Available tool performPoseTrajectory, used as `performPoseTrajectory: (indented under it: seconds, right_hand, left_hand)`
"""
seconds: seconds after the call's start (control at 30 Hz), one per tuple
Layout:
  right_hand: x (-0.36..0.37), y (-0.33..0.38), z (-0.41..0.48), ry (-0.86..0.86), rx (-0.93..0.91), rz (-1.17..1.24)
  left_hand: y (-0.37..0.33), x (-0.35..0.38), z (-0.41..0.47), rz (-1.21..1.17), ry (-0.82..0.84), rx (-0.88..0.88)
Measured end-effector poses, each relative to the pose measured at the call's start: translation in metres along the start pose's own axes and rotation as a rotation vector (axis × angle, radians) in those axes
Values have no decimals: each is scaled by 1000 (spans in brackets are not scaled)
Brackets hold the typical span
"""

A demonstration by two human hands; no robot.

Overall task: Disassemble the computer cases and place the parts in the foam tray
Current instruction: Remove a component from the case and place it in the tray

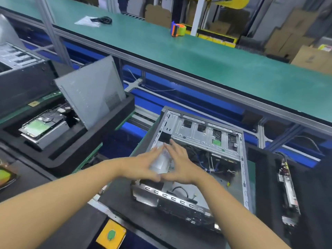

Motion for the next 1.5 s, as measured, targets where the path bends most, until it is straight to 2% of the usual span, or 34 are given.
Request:
performPoseTrajectory:
  seconds: [0.03,0.1,0.23,0.37,0.53,0.7,0.9,1.17,1.23,1.37,1.43,1.5]
  right_hand:
    - [0,5,3,46,10,-103]
    - [3,14,9,79,42,-267]
    - [6,26,20,125,98,-427]
    - [4,31,18,181,111,-424]
    - [2,39,23,191,121,-375]
    - [-2,35,26,75,58,-398]
    - [-27,27,25,123,68,-528]
    - [-38,4,-11,132,165,-415]
    - [-38,-1,-16,142,195,-330]
    - [-39,-8,-21,171,226,-227]
    - [-40,-12,-25,189,245,-194]
    - [-38,-14,-28,140,291,-30]
  left_hand:
    - [-1,-8,4,-184,-129,-15]
    - [-4,-14,17,-329,-373,-102]
    - [-5,7,44,-455,-631,-380]
    - [-2,23,49,-397,-823,-402]
    - [-5,24,47,-289,-880,-421]
    - [-5,26,49,-161,-919,-405]
    - [-7,26,49,-126,-923,-379]
    - [-3,26,49,-156,-857,-367]
    - [-2,27,53,-18,-839,-361]
    - [3,36,62,480,-747,-380]
    - [6,39,65,587,-727,-371]
    - [10,41,69,618,-716,-361]
Point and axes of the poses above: each hand's wrist, its own z-axis towards the middle knuckle, its own x-axis out of the palm, y = z × x, the point moved 1 cm from there along z, towards the middle knuckle, and after that the axes turned 3 degrees about x, right-handed, at the moved point
